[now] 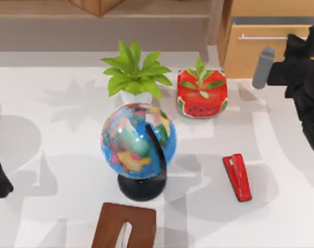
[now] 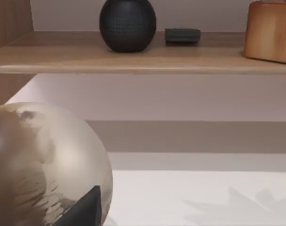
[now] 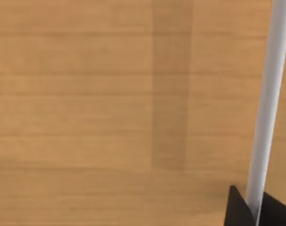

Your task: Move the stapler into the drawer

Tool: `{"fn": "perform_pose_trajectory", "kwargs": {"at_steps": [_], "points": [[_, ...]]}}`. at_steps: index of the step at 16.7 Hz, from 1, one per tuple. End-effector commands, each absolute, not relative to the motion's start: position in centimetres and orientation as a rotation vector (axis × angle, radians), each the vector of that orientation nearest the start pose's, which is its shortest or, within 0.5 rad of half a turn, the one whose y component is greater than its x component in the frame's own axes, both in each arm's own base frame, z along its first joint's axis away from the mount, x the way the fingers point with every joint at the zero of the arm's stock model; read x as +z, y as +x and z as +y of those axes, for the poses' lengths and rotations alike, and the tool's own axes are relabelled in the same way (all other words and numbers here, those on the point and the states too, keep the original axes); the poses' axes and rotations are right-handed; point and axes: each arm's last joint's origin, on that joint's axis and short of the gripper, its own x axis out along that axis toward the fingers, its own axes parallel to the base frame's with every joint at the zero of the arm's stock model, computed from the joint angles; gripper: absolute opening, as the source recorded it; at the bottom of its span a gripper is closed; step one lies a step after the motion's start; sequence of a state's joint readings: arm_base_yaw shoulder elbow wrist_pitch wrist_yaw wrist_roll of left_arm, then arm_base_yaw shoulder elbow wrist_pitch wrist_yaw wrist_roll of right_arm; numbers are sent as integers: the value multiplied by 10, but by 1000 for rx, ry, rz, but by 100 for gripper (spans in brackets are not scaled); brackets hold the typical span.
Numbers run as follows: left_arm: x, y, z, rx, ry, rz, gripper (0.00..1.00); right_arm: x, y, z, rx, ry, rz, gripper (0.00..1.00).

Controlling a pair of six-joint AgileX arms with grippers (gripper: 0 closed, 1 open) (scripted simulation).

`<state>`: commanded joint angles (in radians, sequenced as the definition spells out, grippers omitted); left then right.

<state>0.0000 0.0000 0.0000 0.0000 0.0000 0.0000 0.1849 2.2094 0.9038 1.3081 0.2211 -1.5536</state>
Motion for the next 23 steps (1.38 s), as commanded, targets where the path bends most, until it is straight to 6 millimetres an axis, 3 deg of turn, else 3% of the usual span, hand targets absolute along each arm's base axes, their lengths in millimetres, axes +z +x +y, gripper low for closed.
{"fn": "perform_pose_trajectory", "kwargs": {"at_steps": [4, 11, 19, 23], "points": [[160, 106, -1, 0, 0, 0, 100, 88, 370, 71, 0, -1568, 11, 0], [160, 106, -1, 0, 0, 0, 100, 88, 364, 71, -6, -1568, 10, 0], [160, 106, -1, 0, 0, 0, 100, 86, 308, 70, 4, -1571, 20, 0], [160, 106, -1, 0, 0, 0, 100, 87, 305, 71, -1, -1569, 15, 0]]}}
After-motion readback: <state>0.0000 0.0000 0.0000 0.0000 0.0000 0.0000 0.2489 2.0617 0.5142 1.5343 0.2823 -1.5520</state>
